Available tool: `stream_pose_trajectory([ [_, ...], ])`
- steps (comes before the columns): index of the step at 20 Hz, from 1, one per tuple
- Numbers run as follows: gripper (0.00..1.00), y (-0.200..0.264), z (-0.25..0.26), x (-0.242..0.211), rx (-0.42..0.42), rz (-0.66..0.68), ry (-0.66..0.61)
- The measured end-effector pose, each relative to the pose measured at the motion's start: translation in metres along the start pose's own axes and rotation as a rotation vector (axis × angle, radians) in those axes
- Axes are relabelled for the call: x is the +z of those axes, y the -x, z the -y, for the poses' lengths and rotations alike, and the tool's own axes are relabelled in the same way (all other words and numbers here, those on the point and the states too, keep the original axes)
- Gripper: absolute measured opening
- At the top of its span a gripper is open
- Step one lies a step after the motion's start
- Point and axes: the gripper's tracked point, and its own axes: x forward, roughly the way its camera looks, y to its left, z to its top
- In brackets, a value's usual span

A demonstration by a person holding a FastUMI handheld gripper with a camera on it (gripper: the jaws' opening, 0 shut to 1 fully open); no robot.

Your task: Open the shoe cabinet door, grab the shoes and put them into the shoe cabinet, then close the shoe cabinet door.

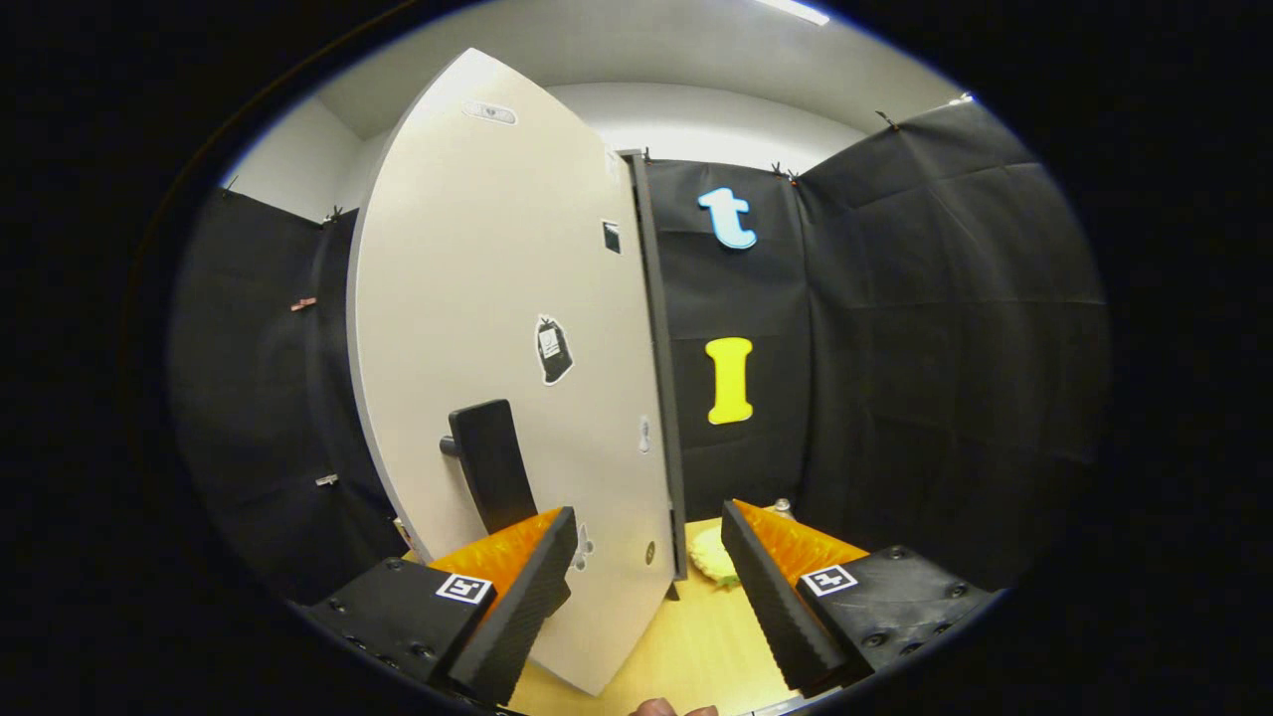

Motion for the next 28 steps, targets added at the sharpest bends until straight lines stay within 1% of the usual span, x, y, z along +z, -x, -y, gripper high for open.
stream_pose_trajectory([
  [4,0.97,-0.028,-0.041,-0.007,0.033,-0.014,-0.04],
  [7,0.98,-0.046,-0.071,-0.017,0.063,-0.032,0.012],
  [11,0.98,-0.056,-0.118,-0.012,0.104,-0.011,0.057],
  [17,0.98,-0.062,-0.124,-0.011,0.096,0.004,0.087],
  [28,0.98,-0.061,-0.098,-0.017,0.034,-0.005,0.119],
])
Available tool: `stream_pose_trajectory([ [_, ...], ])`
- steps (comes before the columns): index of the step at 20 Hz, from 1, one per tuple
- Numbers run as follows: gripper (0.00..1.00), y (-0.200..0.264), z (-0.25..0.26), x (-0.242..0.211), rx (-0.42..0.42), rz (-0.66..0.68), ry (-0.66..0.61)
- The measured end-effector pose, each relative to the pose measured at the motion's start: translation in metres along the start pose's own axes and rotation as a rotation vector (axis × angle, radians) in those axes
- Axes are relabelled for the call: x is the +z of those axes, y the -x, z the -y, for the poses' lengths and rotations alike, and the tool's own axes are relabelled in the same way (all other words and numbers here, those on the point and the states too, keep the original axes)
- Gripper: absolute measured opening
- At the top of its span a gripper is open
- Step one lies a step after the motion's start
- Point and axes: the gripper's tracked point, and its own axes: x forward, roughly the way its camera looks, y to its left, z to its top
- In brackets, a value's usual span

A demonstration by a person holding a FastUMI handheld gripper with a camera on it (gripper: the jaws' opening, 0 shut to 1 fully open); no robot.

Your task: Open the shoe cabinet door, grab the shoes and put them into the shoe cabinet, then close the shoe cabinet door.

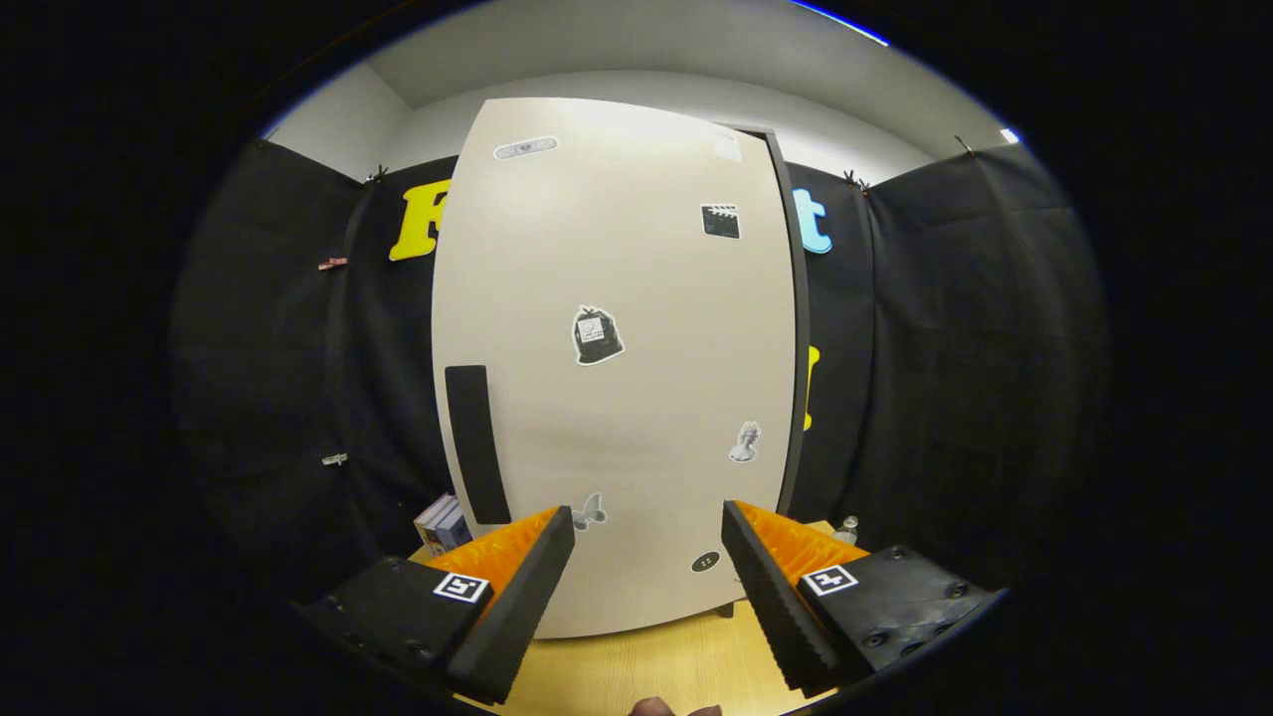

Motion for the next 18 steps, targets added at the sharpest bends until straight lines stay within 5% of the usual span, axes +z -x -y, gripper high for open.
stream_pose_trajectory([
  [18,0.97,-0.003,0.018,-0.002,-0.042,0.003,0.033],
])
